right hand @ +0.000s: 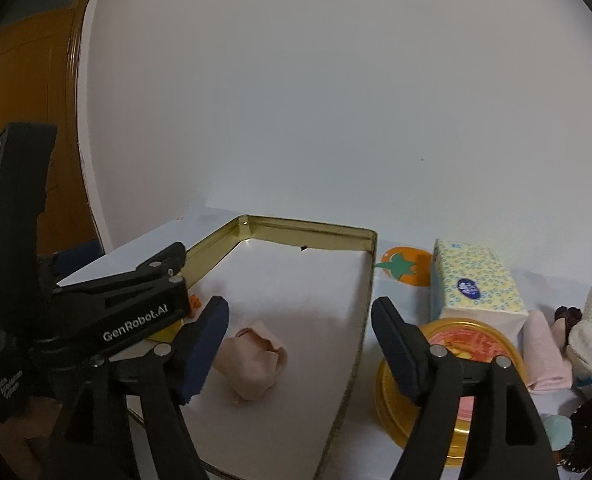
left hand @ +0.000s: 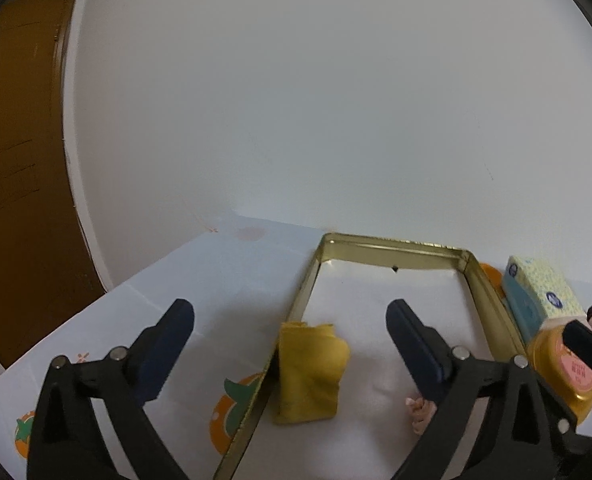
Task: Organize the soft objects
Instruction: 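Lower the yellow cloth into the gold tray and open the left gripper, then move both grippers away from the tray toward the remaining soft items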
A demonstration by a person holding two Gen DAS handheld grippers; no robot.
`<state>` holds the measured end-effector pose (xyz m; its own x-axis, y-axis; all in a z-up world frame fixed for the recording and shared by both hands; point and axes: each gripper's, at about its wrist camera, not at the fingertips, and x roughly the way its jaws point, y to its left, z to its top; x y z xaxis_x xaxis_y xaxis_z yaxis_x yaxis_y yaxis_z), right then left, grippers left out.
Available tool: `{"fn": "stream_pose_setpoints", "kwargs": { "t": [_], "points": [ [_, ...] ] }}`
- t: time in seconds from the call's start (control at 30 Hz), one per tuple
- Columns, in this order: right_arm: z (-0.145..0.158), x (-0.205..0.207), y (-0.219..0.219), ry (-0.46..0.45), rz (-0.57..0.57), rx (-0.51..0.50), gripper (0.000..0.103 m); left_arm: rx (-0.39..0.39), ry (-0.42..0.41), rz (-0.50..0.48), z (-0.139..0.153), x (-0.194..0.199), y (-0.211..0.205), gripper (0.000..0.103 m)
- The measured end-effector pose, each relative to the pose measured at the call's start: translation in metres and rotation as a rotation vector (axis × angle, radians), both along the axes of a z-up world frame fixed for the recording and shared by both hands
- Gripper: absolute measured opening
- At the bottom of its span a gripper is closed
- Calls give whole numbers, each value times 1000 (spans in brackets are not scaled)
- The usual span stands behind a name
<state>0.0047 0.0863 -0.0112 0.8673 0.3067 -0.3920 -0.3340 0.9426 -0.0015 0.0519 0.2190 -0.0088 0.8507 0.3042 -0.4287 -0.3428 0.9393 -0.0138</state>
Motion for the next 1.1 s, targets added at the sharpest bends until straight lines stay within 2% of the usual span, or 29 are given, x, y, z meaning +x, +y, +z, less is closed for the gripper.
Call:
{"fn": "stream_pose_setpoints", "kwargs": {
  "t": [0.17, 0.4, 0.7, 1.1],
  "points": [
    [-1, -3, -7, 5, -14, 0, 76, 3, -19, 0, -2, -2, -2, 101],
    [-1, -13, -19, -2, -24, -9, 76, 56, -45, -34, -2, -6, -16, 101],
    [-6, -16, -41, -5, -66, -22, 76, 49, -80, -70, 1, -17, -28, 102],
    [-6, -22, -81, 0, -120, -12, 76, 58, -76, -127, 0, -23, -54, 102]
  ]
}}
